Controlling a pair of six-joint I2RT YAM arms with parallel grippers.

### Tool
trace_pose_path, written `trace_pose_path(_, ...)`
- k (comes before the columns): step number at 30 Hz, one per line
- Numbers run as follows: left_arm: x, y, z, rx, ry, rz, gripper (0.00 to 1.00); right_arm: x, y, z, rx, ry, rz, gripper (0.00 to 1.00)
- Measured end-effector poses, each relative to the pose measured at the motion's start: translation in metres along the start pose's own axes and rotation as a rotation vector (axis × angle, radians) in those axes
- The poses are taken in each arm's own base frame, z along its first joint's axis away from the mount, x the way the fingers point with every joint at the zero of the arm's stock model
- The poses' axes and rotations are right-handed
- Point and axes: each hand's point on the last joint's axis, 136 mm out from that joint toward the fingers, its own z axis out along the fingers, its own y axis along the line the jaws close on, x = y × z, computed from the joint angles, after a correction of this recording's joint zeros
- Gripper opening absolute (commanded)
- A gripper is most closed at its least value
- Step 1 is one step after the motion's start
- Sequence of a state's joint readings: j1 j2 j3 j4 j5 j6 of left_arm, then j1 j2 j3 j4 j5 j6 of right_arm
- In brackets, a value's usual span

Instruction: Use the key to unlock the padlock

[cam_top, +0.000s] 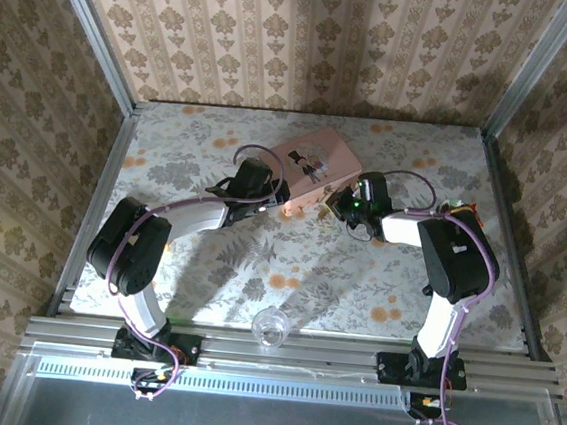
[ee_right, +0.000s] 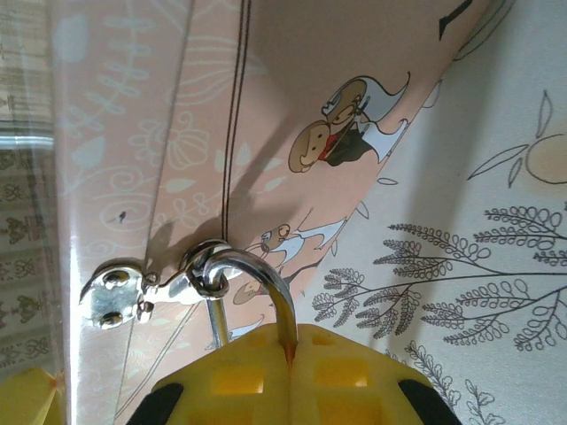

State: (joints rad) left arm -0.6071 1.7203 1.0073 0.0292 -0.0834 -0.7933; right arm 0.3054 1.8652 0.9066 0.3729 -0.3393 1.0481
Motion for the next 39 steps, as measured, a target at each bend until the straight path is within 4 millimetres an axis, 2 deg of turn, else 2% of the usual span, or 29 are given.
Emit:
trace_pose_path(20, 0.003, -0.006, 0.003, 0.042, 0.008, -0.021, 0.78, -0.02, -0.006, -0.002, 0.031, -0.116, 0.12, 0.0)
trace_pose_path(21, 0.004, -0.004, 0.003, 0.034, 0.011, -0.019, 0.77, -0.023, -0.008, -0.002, 0.039, -0.132, 0.121, 0.0)
trace_pose_path(26, 0.039, 0.045, 0.019, -0.123, 0.118, -0.019, 0.77, -0.054, -0.018, -0.016, 0.111, -0.247, 0.137, 0.0)
trace_pose_path(27, 0.04, 0.048, 0.02, -0.133, 0.116, -0.016, 0.77, -0.059, -0.019, -0.019, 0.125, -0.264, 0.134, 0.0)
trace_pose_path(33, 0.039, 0.046, 0.018, -0.128, 0.117, -0.015, 0.77, -0.063, -0.04, -0.029, 0.242, -0.295, 0.118, 0.0)
trace_pose_path(39, 0.039, 0.047, 0.009, -0.139, 0.123, -0.015, 0.83, -0.063, -0.042, -0.03, 0.278, -0.282, 0.093, 0.0)
